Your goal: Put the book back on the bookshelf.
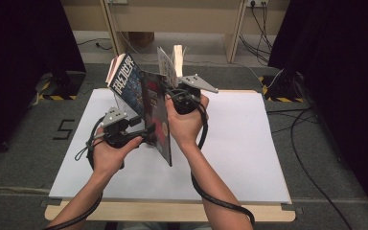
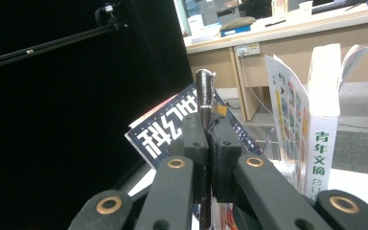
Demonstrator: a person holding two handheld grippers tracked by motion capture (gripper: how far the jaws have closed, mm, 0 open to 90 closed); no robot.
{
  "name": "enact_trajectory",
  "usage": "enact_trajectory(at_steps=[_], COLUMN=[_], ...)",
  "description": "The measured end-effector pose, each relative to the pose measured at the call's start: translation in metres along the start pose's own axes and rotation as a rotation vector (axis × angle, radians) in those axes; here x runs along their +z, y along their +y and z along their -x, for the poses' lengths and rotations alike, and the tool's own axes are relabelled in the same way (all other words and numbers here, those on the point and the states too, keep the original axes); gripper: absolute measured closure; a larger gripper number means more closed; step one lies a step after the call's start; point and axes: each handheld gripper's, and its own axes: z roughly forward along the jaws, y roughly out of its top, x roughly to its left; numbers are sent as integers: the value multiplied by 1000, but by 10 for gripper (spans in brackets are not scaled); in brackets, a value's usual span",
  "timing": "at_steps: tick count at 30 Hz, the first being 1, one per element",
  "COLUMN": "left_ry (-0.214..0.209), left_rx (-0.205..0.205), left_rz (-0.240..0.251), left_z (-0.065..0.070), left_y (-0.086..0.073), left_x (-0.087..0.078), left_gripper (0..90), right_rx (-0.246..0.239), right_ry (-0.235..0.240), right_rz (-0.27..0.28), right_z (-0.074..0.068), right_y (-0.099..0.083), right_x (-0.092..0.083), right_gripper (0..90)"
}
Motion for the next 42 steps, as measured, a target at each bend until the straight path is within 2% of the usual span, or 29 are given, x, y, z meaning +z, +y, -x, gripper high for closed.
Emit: enact_trajectory(at_steps=[8,12,20,28,32,34,37,42], left_ry=[-27,-20,34,58,93,83,101,108], left_rx=[3,19,54,60,87,74,94,74], left_rz=[-6,-9,-15,-21,-30,-30,-20,-20], left_z=[14,19,25,30,30,31,35,37], left_y=[8,13,20,22,22,21,20,15], left_x=[15,23,32,37,40,40,39,31], left_gripper=[331,328,331,348,390,414,466,589], right_rx=[0,-6,-10,-16,-17,-20,-21,-21], right_ry=[-8,-9,-16,-15,-15,-13,-4,4], right_rz=[-2,-2,-6,-12,-13,-12,-12,-18], right_z=[0,-1,-1,-3,-4,-5,-8,-13], right_y=[-1,-1,-3,-5,-4,-4,-4,-5], right_x=[2,3,3,3,2,1,0,-1], right_gripper=[879,878,878,877,877,877,874,874])
